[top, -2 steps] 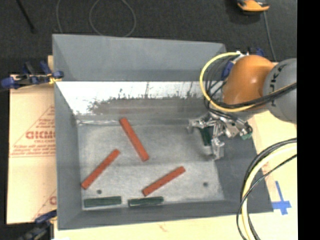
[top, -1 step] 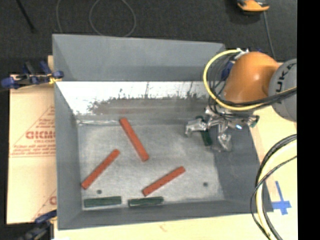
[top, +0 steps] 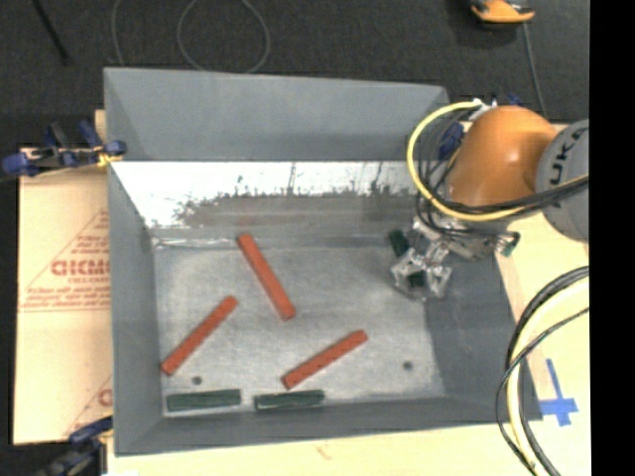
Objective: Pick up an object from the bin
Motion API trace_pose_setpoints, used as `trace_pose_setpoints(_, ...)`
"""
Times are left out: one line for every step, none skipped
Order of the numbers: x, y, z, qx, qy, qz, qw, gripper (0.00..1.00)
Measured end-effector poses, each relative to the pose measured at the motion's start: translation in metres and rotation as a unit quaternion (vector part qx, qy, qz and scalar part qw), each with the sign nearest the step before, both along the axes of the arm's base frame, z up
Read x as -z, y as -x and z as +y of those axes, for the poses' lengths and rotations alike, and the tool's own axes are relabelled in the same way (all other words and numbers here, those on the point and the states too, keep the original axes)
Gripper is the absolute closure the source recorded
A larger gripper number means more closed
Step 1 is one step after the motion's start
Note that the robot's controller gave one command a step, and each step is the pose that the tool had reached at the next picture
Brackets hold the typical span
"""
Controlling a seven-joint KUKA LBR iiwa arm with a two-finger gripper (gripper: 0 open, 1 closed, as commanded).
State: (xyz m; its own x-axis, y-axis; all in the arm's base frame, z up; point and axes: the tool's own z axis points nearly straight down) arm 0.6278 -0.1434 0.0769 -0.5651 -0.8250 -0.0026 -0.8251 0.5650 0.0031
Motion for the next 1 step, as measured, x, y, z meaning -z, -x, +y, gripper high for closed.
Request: trace_pose_setpoints(-0.1553,0.0262,0.0053,-0.058,0.003,-0.0063,0.9983,1.0)
